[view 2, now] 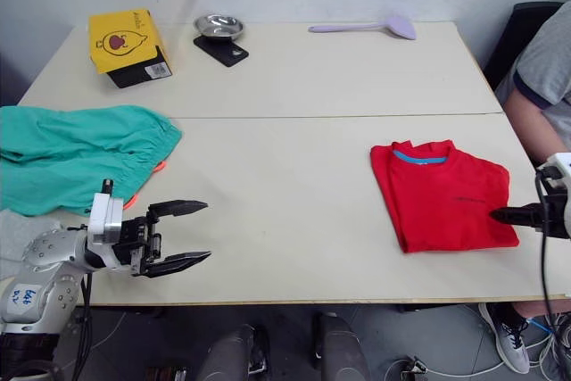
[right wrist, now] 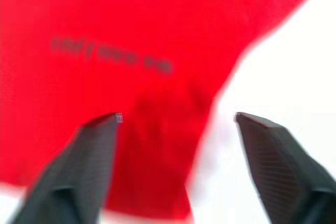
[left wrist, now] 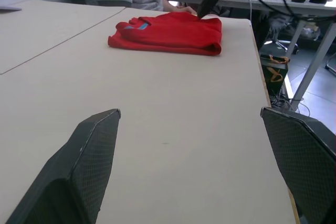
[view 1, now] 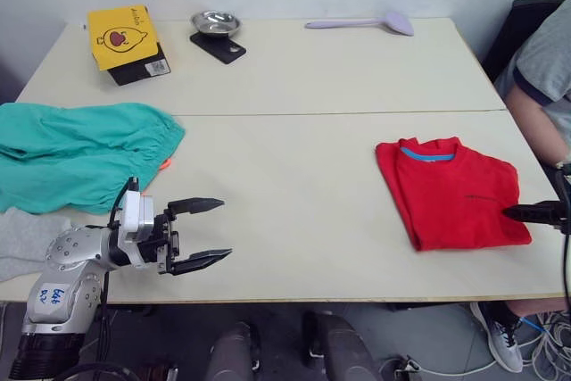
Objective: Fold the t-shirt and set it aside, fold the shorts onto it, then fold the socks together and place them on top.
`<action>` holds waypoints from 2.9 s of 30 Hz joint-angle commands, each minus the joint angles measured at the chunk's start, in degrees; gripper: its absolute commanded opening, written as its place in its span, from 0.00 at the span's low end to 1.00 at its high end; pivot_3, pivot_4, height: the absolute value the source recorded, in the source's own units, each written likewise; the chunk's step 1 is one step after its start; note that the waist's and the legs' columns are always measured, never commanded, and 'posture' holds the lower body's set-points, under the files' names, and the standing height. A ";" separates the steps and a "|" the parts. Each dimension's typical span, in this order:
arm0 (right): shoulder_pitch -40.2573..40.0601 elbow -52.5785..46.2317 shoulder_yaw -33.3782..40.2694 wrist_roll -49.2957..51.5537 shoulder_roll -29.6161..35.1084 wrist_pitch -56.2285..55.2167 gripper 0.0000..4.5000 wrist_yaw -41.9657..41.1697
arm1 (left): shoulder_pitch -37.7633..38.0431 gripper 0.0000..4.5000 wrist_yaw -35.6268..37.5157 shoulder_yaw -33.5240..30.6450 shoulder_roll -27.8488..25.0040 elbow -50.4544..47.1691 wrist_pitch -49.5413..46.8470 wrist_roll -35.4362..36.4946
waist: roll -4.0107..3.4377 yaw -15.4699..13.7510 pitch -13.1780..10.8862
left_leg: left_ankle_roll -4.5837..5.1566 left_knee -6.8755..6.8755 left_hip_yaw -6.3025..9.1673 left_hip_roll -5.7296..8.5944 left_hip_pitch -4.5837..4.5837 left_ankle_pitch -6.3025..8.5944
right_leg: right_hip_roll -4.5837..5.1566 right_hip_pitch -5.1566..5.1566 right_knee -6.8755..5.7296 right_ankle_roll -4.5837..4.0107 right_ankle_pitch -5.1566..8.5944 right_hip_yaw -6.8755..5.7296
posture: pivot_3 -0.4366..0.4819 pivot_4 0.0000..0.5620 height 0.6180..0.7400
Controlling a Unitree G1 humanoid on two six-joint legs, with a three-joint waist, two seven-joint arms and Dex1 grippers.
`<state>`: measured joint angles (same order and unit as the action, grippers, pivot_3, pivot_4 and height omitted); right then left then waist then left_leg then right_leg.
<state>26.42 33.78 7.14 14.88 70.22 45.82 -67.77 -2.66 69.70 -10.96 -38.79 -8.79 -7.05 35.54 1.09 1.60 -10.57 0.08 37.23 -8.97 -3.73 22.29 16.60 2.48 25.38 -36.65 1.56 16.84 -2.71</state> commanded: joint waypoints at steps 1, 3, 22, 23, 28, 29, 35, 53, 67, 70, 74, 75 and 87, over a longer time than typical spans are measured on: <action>-5.80 -8.44 7.90 3.17 1.67 -9.73 0.99 -4.03 | 0.38 1.00 0.59 -1.61 -0.80 -0.59 0.00 0.73 | 0.01 0.29 0.00 | 0.02 0.02 -0.01 -0.01 -0.04 0.02 | -0.03 -0.01 -0.03 0.00 0.00 0.01 | 0.48 0.27 1.00; -9.15 -15.12 13.12 6.18 -3.02 -17.77 0.99 -4.36 | 1.35 1.00 0.52 -2.84 -1.41 -0.56 0.02 0.73 | 0.01 0.78 0.00 | 0.08 0.02 -0.08 -0.03 -0.11 0.05 | -0.07 -0.02 -0.11 0.03 -0.01 0.06 | 0.48 0.27 1.00; -22.49 -38.95 1.93 14.05 -40.12 -55.04 0.99 -6.12 | 30.84 1.00 -28.53 -35.94 10.88 -8.07 0.56 -1.29 | 0.58 1.53 0.01 | -0.13 -0.05 0.15 -0.08 -0.28 -0.08 | -0.04 -0.12 -0.41 -0.13 0.10 -0.02 | 0.48 0.27 1.00; -21.89 -38.47 1.91 13.97 -40.54 -55.71 0.99 -5.78 | 32.96 1.00 -29.57 -37.92 12.69 -8.05 0.80 -0.63 | 0.65 1.52 0.03 | -0.03 -0.01 0.16 -0.07 -0.28 -0.03 | 0.00 -0.13 -0.38 -0.15 0.09 -0.03 | 0.48 0.27 1.00; -20.28 -36.92 2.44 14.71 -40.72 -58.29 0.99 -6.27 | 39.46 1.00 -34.26 -44.52 18.38 -6.09 -1.13 3.28 | 0.88 1.08 0.04 | -0.17 -0.11 0.32 -0.06 -0.76 0.17 | 0.03 -0.74 -0.09 -0.40 0.23 -0.20 | 0.48 0.27 1.00; -20.29 -36.95 2.27 14.86 -40.72 -58.77 0.99 -6.50 | 39.75 1.00 -35.38 -45.60 18.90 -5.50 -1.43 4.08 | 0.93 0.81 0.05 | -0.28 -0.14 0.45 -0.08 -0.92 0.27 | 0.01 -0.93 0.11 -0.47 0.27 -0.31 | 0.48 0.27 1.00; -23.27 -40.79 -0.46 15.22 -41.24 -58.03 0.99 -6.14 | 38.81 1.00 -38.50 -45.52 15.47 -6.13 -7.45 7.13 | 1.12 -0.01 0.15 | -0.26 -0.14 0.48 -0.08 -0.94 0.31 | 0.01 -1.05 0.16 -1.36 0.80 -0.32 | 0.48 0.27 1.00; -22.17 -51.05 -5.46 15.44 -40.21 -52.98 0.99 -0.25 | 10.39 1.00 -38.79 -14.90 -25.18 2.09 -31.01 -10.02 | 1.10 0.58 0.21 | -0.58 -0.51 0.39 -0.18 -1.12 0.34 | 0.00 -0.72 -0.53 -1.00 0.71 -0.33 | 0.48 0.27 1.00; -20.70 -56.09 -0.19 19.22 -31.61 -40.50 1.00 5.55 | -10.02 0.27 -27.23 2.01 -22.54 15.15 -24.08 -19.05 | 1.01 -0.15 0.14 | -0.79 -0.92 0.46 -0.11 -1.18 -0.19 | -0.01 -0.45 -0.90 -1.15 0.84 -0.35 | 0.48 0.27 1.00; -20.93 -56.02 1.99 19.67 -29.57 -38.94 1.00 5.61 | -15.15 0.05 -23.43 2.52 -18.94 16.02 -19.05 -17.82 | 1.05 -0.37 0.14 | -0.72 -0.85 0.49 -0.06 -1.17 -0.24 | 0.00 -0.54 -0.89 -1.06 0.78 -0.36 | 0.48 0.27 1.00; -20.75 -54.34 3.99 20.03 -25.85 -36.96 1.00 3.52 | -21.84 0.01 -15.73 7.51 -14.53 14.59 -7.26 -19.38 | 1.07 -0.38 0.14 | -0.69 -0.77 0.48 -0.03 -1.15 -0.25 | 0.01 -0.62 -0.86 -0.95 0.72 -0.36 | 0.48 0.27 1.00; -20.33 -53.66 4.26 19.96 -25.26 -36.87 1.00 3.08 | -24.18 0.01 -14.42 8.90 -12.61 14.37 -6.03 -19.16 | 1.07 -0.51 0.14 | -0.67 -0.76 0.48 -0.01 -1.17 -0.25 | 0.02 -0.65 -0.85 -0.93 0.71 -0.36 | 0.48 0.27 1.00; -21.66 -52.95 4.98 18.36 -23.85 -36.73 1.00 1.64 | -35.94 0.01 -3.57 30.09 10.53 17.44 4.74 -26.29 | 1.08 -1.31 0.13 | -0.75 -0.08 0.39 -0.04 -1.09 -0.28 | -0.16 -0.83 -0.89 -0.53 0.55 -0.21 | 0.48 0.27 1.00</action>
<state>5.29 -17.60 9.87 32.92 45.25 9.08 -66.15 -38.71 65.69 18.24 -29.09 9.00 -3.55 10.04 2.17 0.29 -10.43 -0.69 37.17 -8.57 -3.77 21.21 16.31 2.30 24.56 -37.55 1.04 17.39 -2.92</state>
